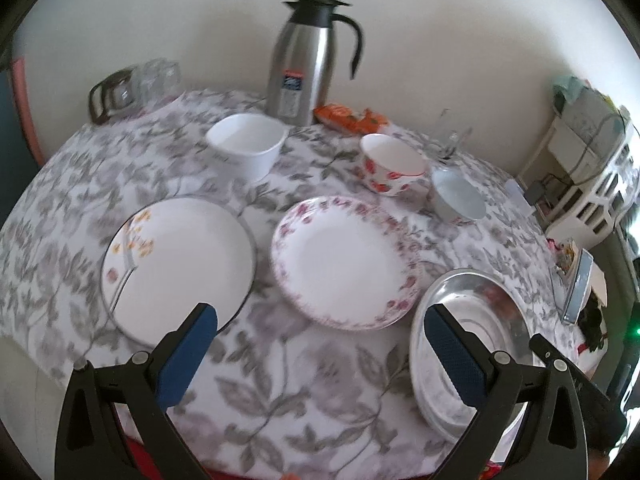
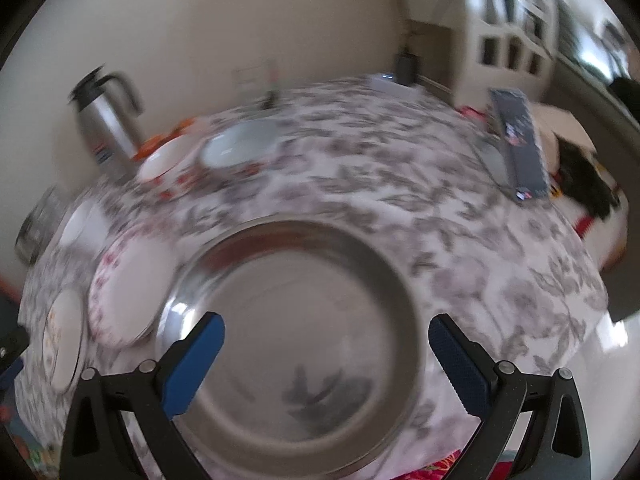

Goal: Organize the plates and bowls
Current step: 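Move the right tool to the steel tray rim and close on it, then lift the steel tray with the right tool toward the yellow-flower plate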

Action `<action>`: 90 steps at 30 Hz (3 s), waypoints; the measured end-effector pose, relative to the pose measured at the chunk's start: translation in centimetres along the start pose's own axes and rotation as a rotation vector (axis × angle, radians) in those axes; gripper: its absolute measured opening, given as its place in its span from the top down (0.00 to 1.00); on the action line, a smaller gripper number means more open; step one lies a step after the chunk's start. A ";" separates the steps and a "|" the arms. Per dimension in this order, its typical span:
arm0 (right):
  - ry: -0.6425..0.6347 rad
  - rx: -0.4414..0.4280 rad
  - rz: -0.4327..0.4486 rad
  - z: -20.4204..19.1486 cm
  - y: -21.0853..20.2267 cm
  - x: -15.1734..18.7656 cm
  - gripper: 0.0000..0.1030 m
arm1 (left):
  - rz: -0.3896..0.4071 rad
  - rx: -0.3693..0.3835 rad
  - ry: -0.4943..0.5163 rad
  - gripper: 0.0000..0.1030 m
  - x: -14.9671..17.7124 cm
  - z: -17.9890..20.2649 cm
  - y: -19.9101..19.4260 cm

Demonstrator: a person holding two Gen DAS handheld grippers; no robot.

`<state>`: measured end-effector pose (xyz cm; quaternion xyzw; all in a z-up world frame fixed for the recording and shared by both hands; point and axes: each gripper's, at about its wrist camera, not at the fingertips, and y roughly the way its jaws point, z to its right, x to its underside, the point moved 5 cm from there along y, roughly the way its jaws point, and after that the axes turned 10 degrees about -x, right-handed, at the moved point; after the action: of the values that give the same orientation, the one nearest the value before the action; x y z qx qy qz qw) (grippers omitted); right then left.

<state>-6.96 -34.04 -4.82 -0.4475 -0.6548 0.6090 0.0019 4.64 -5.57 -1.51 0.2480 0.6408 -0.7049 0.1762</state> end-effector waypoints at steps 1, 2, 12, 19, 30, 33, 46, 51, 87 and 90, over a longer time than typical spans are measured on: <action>0.024 0.008 0.008 1.1 0.1 -0.4 0.00 | -0.003 -0.001 0.014 0.00 -0.2 0.5 0.2; 0.044 0.016 0.011 2.0 0.2 -0.6 0.00 | -0.010 0.003 0.029 0.00 -0.4 1.1 0.4; 0.101 -0.007 -0.054 6.1 2.7 -0.9 0.00 | -0.115 0.043 0.125 0.00 0.4 6.7 4.0; 0.213 -0.075 -0.141 7.8 4.5 0.3 0.25 | -0.246 0.054 0.130 0.00 2.8 7.0 6.2; 0.224 -0.120 -0.197 7.5 5.2 1.1 0.69 | -0.347 0.129 0.131 0.12 5.1 7.9 8.2; 0.226 -0.115 -0.195 7.7 5.1 1.1 0.75 | -0.351 0.151 0.139 0.27 5.1 8.2 8.4; 0.230 -0.106 -0.194 7.9 5.1 1.1 0.84 | -0.423 0.251 0.107 0.86 5.8 9.2 9.3; 0.238 -0.116 -0.188 8.1 4.8 1.1 0.85 | -0.417 0.253 0.099 0.89 5.7 8.9 9.3; 0.214 -0.341 0.058 4.4 -1.3 -1.7 0.87 | -0.138 0.361 0.046 0.89 -0.1 6.8 2.9; 0.197 -0.350 0.062 3.3 -1.3 -1.8 0.87 | -0.126 0.365 0.019 0.89 -0.7 5.8 2.7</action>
<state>-8.50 -37.54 -3.67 -0.5182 -0.7332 0.4393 -0.0305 6.04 -11.64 -3.03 0.2419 0.5181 -0.8167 0.0778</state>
